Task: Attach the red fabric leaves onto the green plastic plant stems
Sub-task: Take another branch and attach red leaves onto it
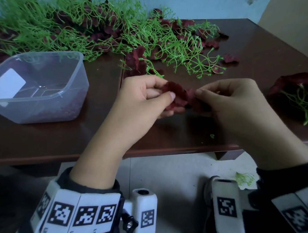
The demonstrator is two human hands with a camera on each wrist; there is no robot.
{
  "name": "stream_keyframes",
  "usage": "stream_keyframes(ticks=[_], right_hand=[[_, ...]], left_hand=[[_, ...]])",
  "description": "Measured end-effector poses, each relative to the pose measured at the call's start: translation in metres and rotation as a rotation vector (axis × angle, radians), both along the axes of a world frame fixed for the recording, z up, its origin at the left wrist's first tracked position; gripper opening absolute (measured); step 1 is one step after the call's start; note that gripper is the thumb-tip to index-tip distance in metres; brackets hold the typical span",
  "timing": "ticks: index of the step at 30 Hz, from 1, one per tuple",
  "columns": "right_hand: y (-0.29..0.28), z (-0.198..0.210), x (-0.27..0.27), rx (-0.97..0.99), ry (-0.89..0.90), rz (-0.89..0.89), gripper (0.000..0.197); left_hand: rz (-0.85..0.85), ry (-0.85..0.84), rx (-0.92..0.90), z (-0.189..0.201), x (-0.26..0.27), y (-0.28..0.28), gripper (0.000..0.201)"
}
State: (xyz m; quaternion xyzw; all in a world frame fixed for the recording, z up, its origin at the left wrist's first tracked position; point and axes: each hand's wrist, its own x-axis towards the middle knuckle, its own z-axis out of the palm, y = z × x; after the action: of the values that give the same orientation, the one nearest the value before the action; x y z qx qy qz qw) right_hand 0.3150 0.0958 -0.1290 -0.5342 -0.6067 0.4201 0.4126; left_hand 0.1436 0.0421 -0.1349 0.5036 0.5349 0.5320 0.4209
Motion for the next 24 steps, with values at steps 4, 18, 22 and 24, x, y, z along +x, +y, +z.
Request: stream_keyframes(ticks=[4,18,22,24], right_hand=[[0.001,-0.003,0.005,0.203,-0.211,-0.039,0.013],[-0.012,-0.01,-0.026,0.527,-0.473,0.238,0.011],[-0.009,-0.015,-0.036,0.472,-0.579,0.264,0.015],[-0.01,-0.012,-0.04,0.436,-0.602,0.282,0.018]], left_hand=[[0.066,-0.045,-0.03,-0.001,-0.006,0.002,0.008],[0.281,-0.071,0.032,-0.003,-0.023,0.003,0.016],[0.37,-0.074,0.093,-0.006,-0.03,0.006,0.015],[0.375,-0.013,0.105,-0.01,-0.032,0.007,0.017]])
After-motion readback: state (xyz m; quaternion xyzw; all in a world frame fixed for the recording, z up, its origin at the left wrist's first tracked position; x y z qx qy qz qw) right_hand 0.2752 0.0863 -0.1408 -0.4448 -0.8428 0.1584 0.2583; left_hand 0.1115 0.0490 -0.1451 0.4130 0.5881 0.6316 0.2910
